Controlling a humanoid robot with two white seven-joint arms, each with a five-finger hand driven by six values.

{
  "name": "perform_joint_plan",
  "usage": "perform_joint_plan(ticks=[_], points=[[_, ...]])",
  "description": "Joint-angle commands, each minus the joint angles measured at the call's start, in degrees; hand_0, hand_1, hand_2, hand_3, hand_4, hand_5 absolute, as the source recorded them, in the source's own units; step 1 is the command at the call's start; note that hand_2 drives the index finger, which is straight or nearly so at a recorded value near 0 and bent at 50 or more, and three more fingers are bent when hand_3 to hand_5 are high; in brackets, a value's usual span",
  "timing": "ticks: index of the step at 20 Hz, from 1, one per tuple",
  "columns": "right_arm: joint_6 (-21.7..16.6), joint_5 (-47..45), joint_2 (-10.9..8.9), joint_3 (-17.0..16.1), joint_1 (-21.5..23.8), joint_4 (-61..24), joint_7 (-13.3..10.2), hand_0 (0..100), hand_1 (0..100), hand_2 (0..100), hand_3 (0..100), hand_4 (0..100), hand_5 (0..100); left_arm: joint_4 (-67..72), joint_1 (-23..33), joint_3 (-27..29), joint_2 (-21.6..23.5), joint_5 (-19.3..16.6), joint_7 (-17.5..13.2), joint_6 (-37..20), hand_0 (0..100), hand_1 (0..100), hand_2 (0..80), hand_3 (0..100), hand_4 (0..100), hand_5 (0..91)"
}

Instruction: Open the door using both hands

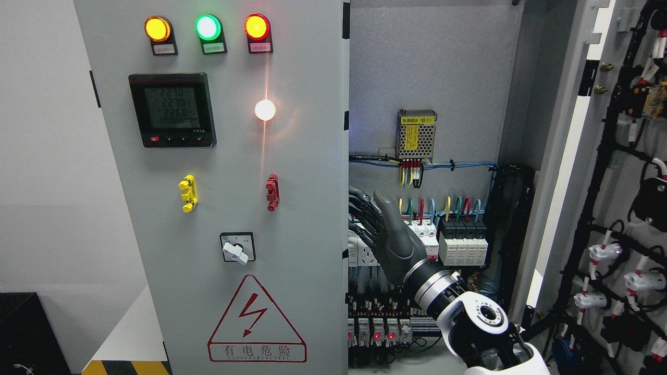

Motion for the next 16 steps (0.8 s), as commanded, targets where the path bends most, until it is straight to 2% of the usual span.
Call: perform_joint_plan(ticks=[1, 6, 11, 16], points=[[-0.2, -1.4, -2.22, -0.5, -0.5, 2.2, 1.3, 19, 0, 0, 0, 0, 0, 0.7, 0.0, -0.8, 0.0, 0.6, 0.0, 0.0, 0, 0, 0.0, 0, 0, 0.0], [-0.2, -1.5, -2.22, -0.6, -0.5, 1.9, 1.7, 19, 0, 0, 0, 0, 0, 0.7, 0.0, -0.8, 0.0, 0.6, 0.0, 0.0, 0, 0, 0.0, 0, 0, 0.0], [-0.1, -1.7, -2.13, -0.6, -0.4, 1.6, 6.2, 19, 0, 0, 0, 0, 0, 0.7, 0.0, -0.8, 0.0, 0.6, 0.0, 0.0, 0, 0, 0.0, 0, 0, 0.0], [-0.1, -1.7, -2.13, -0.5, -1.3, 1.7, 6.6, 19, 0, 0, 0, 0, 0, 0.7, 0.0, -0.8, 0.1, 0.6, 0.0, 0.0, 0, 0, 0.0, 0, 0, 0.0]])
